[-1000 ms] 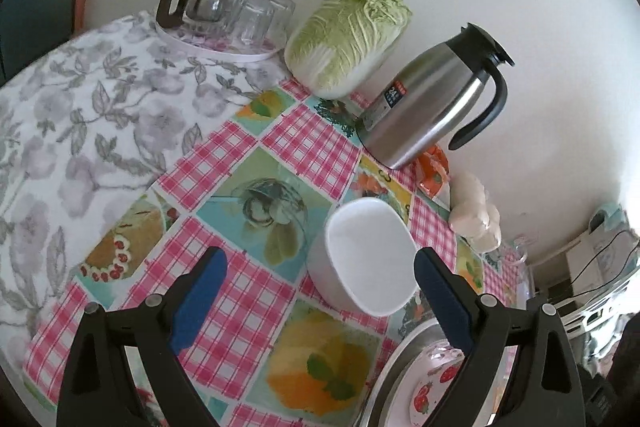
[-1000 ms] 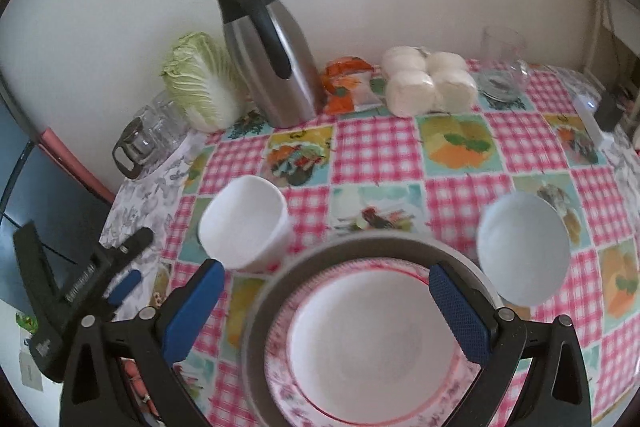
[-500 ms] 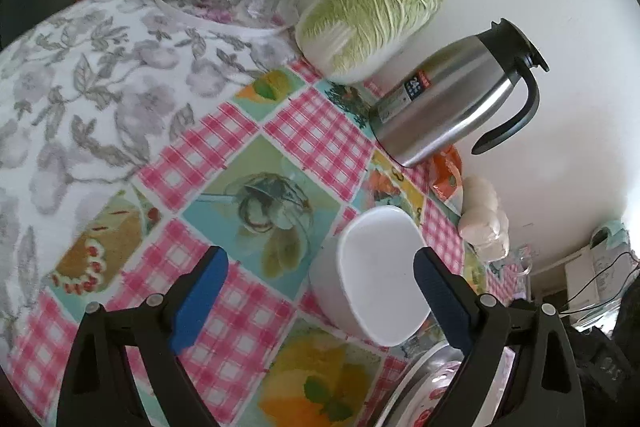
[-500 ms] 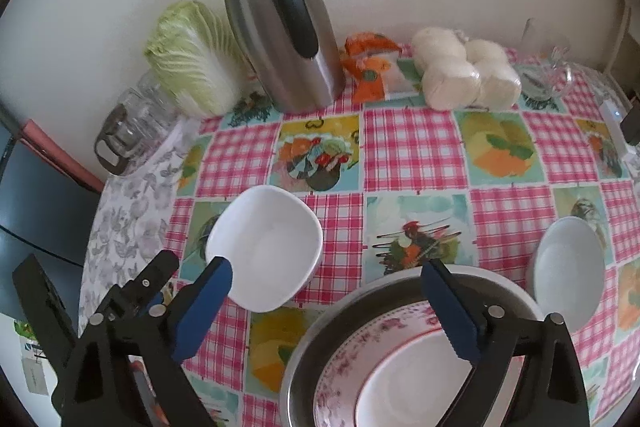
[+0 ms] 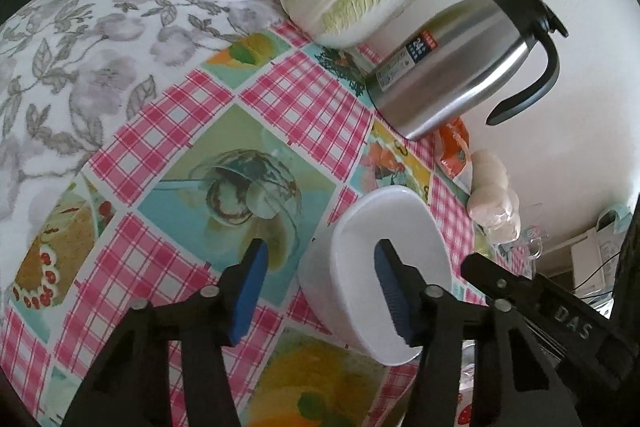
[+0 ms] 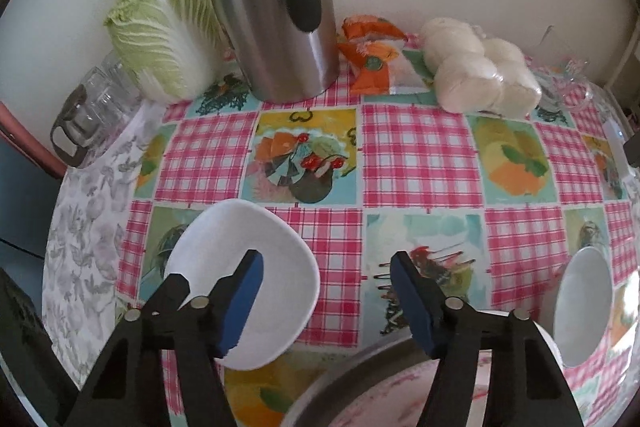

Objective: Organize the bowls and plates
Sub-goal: 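Close the left gripper on the square bowl rim while the right gripper closes too, then lift the square white bowl with both grippers and carry it over the basin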

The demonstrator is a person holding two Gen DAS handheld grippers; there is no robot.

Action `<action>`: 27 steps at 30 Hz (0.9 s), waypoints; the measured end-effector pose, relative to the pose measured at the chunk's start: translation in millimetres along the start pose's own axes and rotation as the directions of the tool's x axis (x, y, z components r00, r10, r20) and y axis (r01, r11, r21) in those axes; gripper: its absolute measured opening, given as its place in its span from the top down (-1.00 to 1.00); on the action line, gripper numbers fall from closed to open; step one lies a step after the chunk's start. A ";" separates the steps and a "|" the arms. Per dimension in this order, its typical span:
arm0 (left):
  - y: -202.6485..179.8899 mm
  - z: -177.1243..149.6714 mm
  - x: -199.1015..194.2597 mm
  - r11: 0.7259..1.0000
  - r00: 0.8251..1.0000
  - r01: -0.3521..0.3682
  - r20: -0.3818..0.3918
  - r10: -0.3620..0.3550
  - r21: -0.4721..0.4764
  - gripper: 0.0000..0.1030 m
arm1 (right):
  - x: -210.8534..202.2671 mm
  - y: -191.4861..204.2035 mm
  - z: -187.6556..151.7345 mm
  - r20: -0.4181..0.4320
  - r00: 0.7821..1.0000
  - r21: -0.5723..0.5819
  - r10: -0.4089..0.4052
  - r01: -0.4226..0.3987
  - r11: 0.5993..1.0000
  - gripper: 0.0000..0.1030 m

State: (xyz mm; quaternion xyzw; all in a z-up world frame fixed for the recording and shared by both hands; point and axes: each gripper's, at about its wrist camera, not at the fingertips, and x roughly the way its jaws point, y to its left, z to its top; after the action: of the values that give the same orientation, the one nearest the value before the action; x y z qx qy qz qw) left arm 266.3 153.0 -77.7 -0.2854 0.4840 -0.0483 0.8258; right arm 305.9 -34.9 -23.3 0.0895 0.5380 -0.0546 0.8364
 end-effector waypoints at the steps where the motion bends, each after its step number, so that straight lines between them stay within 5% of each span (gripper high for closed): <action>1: -0.1 -0.1 1.4 1.000 1.000 -0.002 -0.004 0.002 0.001 -0.06 | 4.4 1.2 0.1 -0.007 1.000 0.002 -0.010 0.010 1.000 -0.25; 27: 0.7 -7.9 26.0 1.000 0.998 0.027 -0.056 -0.028 -0.004 0.44 | 41.4 15.7 -4.5 -0.092 0.995 -0.020 -0.049 0.047 0.999 0.70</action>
State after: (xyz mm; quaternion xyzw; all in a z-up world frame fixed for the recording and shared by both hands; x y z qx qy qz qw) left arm 273.4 141.0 -101.0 -0.2917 0.5032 -0.0670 0.8107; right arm 322.0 -18.4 -61.3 0.0715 0.5787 -0.0658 0.8097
